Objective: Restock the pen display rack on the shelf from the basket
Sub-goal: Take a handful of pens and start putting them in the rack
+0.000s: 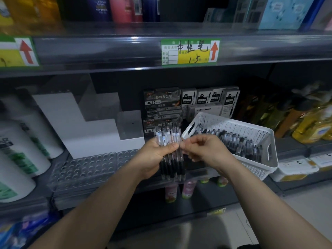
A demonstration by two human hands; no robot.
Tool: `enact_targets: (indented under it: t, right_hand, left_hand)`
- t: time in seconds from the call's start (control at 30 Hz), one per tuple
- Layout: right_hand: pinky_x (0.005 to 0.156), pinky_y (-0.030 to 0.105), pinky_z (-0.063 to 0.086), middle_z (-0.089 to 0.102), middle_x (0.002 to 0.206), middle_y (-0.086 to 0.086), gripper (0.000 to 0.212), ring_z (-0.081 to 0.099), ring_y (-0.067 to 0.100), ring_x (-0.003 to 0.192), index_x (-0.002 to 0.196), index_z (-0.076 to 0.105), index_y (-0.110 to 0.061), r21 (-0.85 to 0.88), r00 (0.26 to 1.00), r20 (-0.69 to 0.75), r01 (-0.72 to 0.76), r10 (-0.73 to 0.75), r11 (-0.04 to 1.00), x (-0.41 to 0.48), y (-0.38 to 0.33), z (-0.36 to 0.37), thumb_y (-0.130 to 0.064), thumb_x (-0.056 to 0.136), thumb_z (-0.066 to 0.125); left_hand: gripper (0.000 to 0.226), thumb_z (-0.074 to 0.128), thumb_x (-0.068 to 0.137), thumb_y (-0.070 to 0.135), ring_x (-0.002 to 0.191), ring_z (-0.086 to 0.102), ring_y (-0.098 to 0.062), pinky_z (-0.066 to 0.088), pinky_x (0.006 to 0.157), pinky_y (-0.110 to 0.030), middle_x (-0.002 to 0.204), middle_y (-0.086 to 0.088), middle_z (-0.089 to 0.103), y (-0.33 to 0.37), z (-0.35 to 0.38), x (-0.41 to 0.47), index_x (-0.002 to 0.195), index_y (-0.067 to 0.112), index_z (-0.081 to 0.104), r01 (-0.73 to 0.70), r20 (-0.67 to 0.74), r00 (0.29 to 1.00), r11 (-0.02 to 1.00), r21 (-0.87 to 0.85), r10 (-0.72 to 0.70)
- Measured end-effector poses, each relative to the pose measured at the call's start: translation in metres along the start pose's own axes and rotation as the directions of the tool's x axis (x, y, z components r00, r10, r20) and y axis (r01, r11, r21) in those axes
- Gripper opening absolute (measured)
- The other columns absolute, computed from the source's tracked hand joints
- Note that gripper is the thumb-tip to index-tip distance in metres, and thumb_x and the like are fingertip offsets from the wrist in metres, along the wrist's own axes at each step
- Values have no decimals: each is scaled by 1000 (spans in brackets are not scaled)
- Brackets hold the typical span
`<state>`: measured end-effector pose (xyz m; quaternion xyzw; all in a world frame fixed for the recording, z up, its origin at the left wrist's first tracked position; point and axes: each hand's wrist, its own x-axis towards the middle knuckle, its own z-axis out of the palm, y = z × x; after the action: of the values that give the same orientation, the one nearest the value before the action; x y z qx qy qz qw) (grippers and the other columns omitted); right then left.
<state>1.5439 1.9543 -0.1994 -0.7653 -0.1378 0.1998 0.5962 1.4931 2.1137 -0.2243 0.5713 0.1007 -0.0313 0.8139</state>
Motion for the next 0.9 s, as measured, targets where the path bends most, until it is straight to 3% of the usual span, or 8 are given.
enact_targets:
  t: [0.1,0.17,0.23,0.4,0.63,0.8,0.9]
  right_hand:
    - [70,36,55,64,73,17,11,59,28,67,88,66,1,98,998,-17,58,-56,993,1,-6,4,-5,81,72]
    - [54,24,55,60,68,18,10,59,18,53,88,64,7,138,998,15,57,-59,989,-3,-10,10,2,81,70]
    - [43,17,45,61,62,12,12,56,9,45,89,65,9,124,998,27,49,-53,991,-5,-12,17,2,81,70]
    - [46,17,43,67,59,1,6,59,8,52,76,69,-8,125,997,62,33,-41,992,4,-16,43,-5,79,74]
    - [55,20,56,69,61,6,4,64,12,55,80,66,-1,301,999,-12,52,-51,952,31,-31,108,-1,84,68]
    - [69,29,58,68,71,12,13,65,17,61,84,61,-7,319,991,-6,125,-130,940,41,-47,165,4,83,67]
    - [74,35,57,67,68,11,14,64,18,62,80,61,-8,284,987,29,144,-158,948,47,-52,202,5,83,68]
  left_hand:
    - [25,58,90,-2,90,72,-25,59,78,-31,95,-16,73,-1,0,-9,115,-1,61,4,51,999,999,38,-6]
    - [23,57,90,-4,87,73,-25,59,76,-31,93,-16,74,1,-1,-19,113,-2,61,15,36,999,999,42,-17]
    - [26,58,90,-4,86,73,-26,60,75,-32,94,-17,73,6,-5,-28,116,-5,59,22,17,1000,998,57,-23]
    - [23,57,92,-1,90,71,-26,59,80,-37,100,-20,73,19,-33,-49,114,-5,61,-32,-55,998,985,169,41]
    - [28,65,85,1,87,73,-24,60,78,-32,101,-20,73,46,-103,-80,112,-3,59,-63,-328,943,998,0,59]
    - [21,59,92,-1,80,73,-20,60,67,-26,97,-17,73,53,-168,-108,113,-2,57,-100,-496,856,988,114,144]
    - [16,56,94,-2,80,71,-23,60,66,-30,98,-20,72,44,-209,-120,110,-2,57,-24,-610,778,978,206,148]
